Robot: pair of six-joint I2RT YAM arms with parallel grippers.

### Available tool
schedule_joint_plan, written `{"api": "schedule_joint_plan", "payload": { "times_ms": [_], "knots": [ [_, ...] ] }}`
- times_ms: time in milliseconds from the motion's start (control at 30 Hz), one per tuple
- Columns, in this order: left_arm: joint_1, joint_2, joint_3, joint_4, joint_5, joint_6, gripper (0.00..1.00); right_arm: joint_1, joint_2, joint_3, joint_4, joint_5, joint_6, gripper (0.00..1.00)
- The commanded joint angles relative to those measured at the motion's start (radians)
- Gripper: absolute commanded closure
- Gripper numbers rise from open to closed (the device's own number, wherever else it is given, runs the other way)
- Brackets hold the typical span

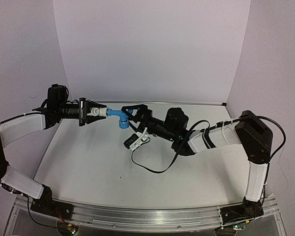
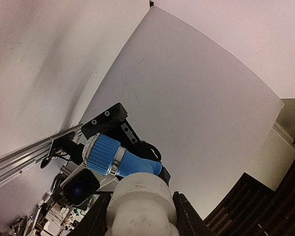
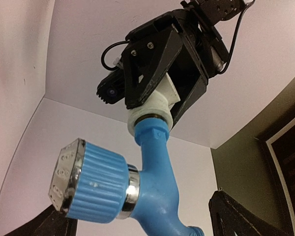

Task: Install the water faucets

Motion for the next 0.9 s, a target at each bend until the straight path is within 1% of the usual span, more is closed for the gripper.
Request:
{"api": "schedule_joint_plan", "payload": {
  "times_ms": [0, 67, 100, 133, 167, 233, 367, 433, 467, 600, 633, 700, 733, 767, 867],
  "knots": [
    [-0.006, -0.039, 0.003, 0.057, 0.045, -0.035, 1.00, 0.019, 0.023, 0.049, 0.070, -0.060, -0.231, 0.06],
    [-0.007, -0.037, 0.002, 0.057, 0.046, -0.037, 1.00, 0.026, 0.017, 0.055, 0.047, -0.065, -0.224, 0.12],
    [-0.007, -0.038, 0.004, 0.056, 0.044, -0.035, 1.00, 0.026, 0.012, 0.054, 0.030, -0.066, -0.213, 0.16],
    [-0.007, -0.039, 0.004, 0.057, 0.044, -0.035, 1.00, 0.027, 0.008, 0.052, 0.027, -0.067, -0.208, 0.17],
    [-0.008, -0.039, 0.004, 0.057, 0.043, -0.033, 1.00, 0.029, -0.004, 0.048, 0.006, -0.071, -0.184, 0.26],
    [-0.008, -0.040, 0.006, 0.057, 0.041, -0.031, 1.00, 0.031, -0.016, 0.046, -0.026, -0.077, -0.162, 0.37],
    [-0.011, -0.042, 0.011, 0.057, 0.040, -0.020, 1.00, 0.035, -0.025, 0.052, -0.061, -0.081, -0.117, 0.45],
    [-0.010, -0.047, 0.018, 0.056, 0.029, 0.007, 1.00, 0.037, -0.036, 0.059, -0.114, -0.073, -0.045, 0.52],
    [-0.010, -0.048, 0.019, 0.057, 0.021, 0.024, 1.00, 0.039, -0.043, 0.063, -0.141, -0.069, -0.019, 0.54],
    [-0.010, -0.057, 0.044, 0.056, -0.012, 0.139, 1.00, 0.041, -0.088, 0.098, -0.300, -0.046, 0.212, 0.60],
    [-0.011, -0.057, 0.050, 0.054, -0.019, 0.172, 1.00, 0.041, -0.093, 0.109, -0.322, -0.046, 0.300, 0.62],
    [-0.010, -0.055, 0.062, 0.054, -0.037, 0.252, 1.00, 0.041, -0.100, 0.150, -0.417, -0.040, 0.416, 0.66],
    [-0.010, -0.054, 0.067, 0.054, -0.041, 0.269, 1.00, 0.041, -0.102, 0.162, -0.460, -0.038, 0.448, 0.67],
    [-0.010, -0.052, 0.072, 0.054, -0.044, 0.313, 1.00, 0.042, -0.103, 0.175, -0.474, -0.037, 0.529, 0.70],
    [-0.010, -0.049, 0.087, 0.054, -0.066, 0.415, 1.00, 0.041, -0.104, 0.187, -0.481, -0.042, 0.694, 0.70]
  ]
}}
